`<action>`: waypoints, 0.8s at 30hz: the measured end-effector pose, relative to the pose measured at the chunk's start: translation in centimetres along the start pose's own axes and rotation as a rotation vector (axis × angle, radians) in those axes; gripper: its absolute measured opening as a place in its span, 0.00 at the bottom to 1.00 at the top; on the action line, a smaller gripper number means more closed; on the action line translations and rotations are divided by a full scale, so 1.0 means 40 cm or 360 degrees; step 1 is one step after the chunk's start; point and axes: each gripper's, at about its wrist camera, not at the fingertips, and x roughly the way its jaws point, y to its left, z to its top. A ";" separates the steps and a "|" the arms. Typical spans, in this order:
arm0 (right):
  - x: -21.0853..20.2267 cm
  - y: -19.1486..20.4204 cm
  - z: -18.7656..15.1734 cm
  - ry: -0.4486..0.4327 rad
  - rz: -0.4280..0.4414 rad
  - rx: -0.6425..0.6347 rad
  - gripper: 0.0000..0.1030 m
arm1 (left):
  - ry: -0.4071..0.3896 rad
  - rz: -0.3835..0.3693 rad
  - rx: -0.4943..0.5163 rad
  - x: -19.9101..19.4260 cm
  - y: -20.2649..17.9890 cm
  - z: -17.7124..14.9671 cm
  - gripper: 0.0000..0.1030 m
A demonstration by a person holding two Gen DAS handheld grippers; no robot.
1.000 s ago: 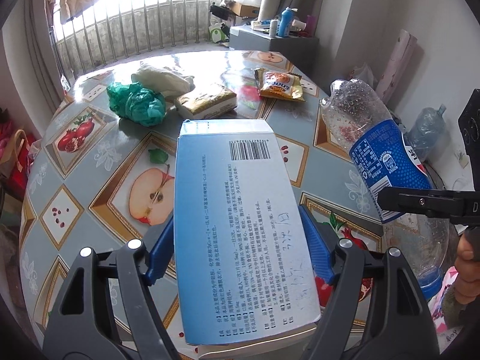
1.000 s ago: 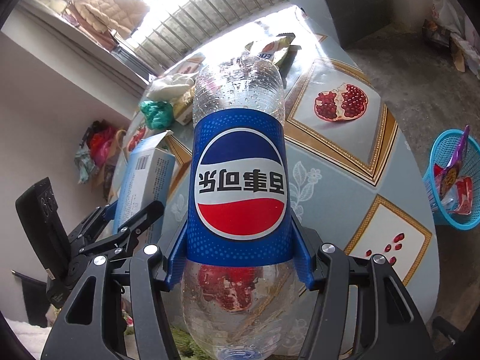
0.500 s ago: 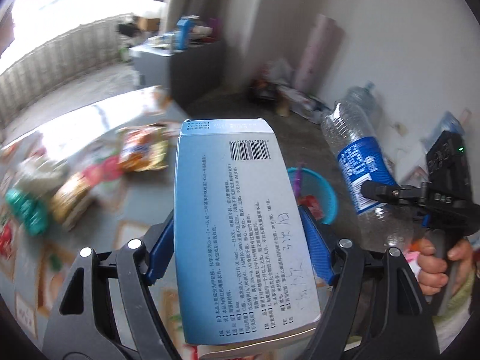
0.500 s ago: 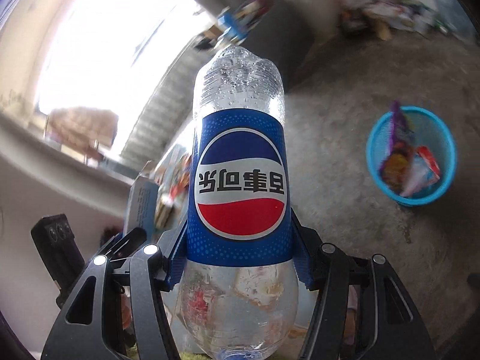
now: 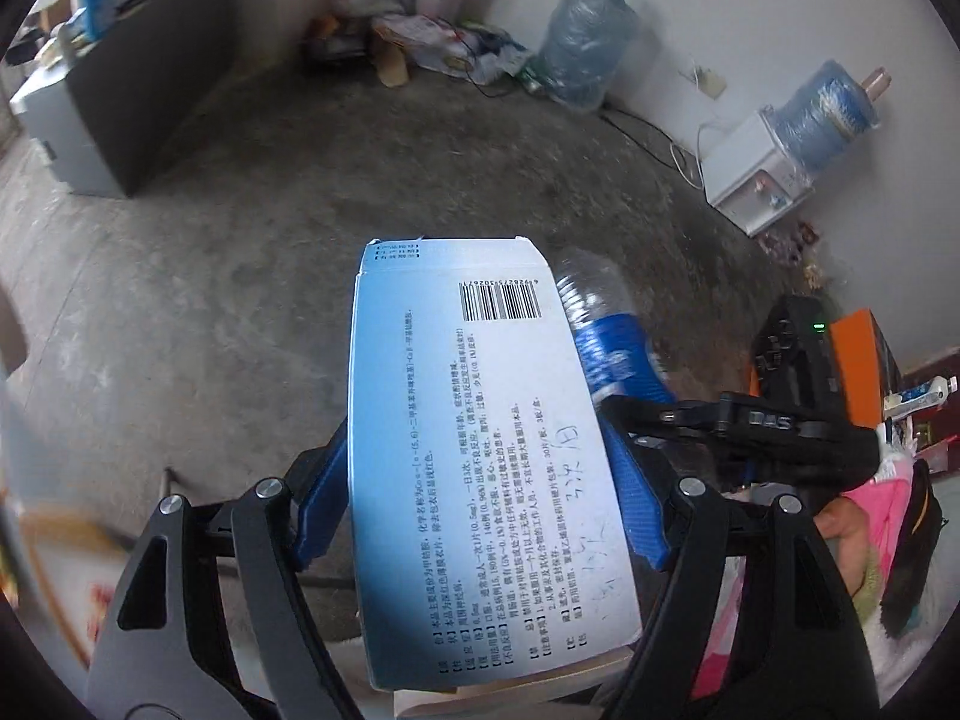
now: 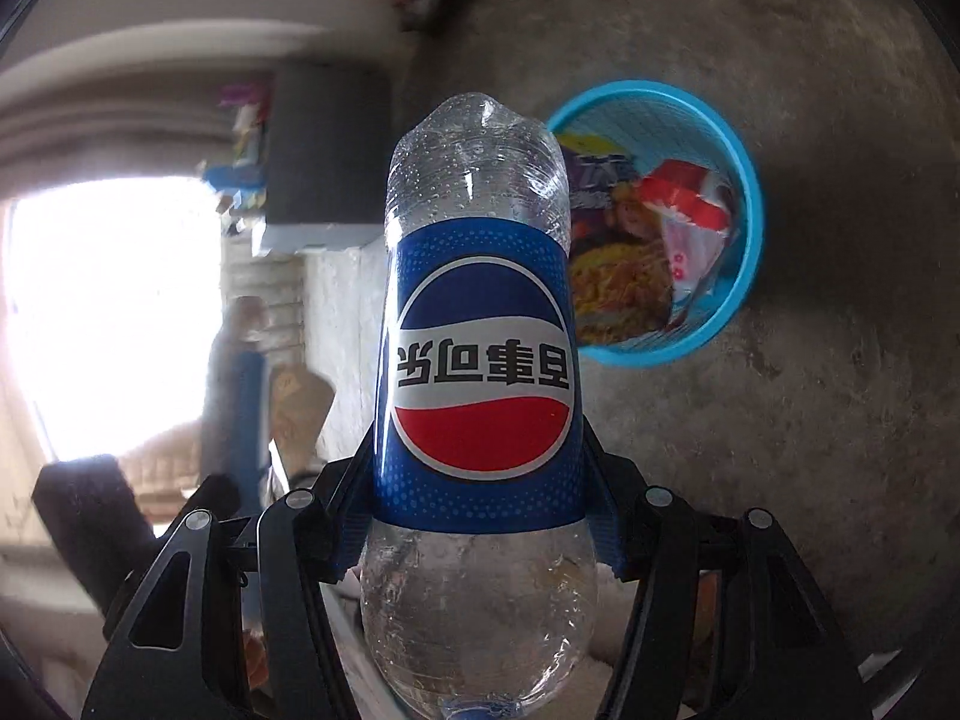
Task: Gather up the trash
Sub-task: 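Carry the box and Pepsi bottle over the blue wastebasket with both tools, then open both tools to drop the box and bottle into the wastebasket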
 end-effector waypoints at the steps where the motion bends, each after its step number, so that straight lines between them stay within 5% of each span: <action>1: 0.024 -0.022 0.043 0.0019 -0.0009 0.0055 0.58 | 0.0012 0.0010 -0.0003 0.034 -0.007 0.036 0.72; 4: 0.127 -0.104 0.176 0.0097 0.0018 0.0150 0.78 | 0.0051 0.0009 -0.0071 0.142 -0.020 0.129 0.77; 6: 0.172 -0.173 0.243 0.0032 -0.0071 0.0262 0.79 | 0.0066 0.0035 -0.0157 0.207 -0.018 0.161 0.78; 10: 0.193 -0.270 0.272 -0.0071 -0.0002 0.0495 0.79 | 0.0087 0.0017 -0.0168 0.247 -0.024 0.165 0.78; 13: 0.168 -0.273 0.247 -0.0163 0.0062 0.0430 0.79 | 0.0052 -0.0011 -0.0122 0.217 -0.029 0.144 0.78; 24: 0.071 -0.164 0.170 -0.0310 -0.0116 0.0078 0.79 | -0.0254 0.0127 -0.0026 -0.057 -0.004 0.059 0.78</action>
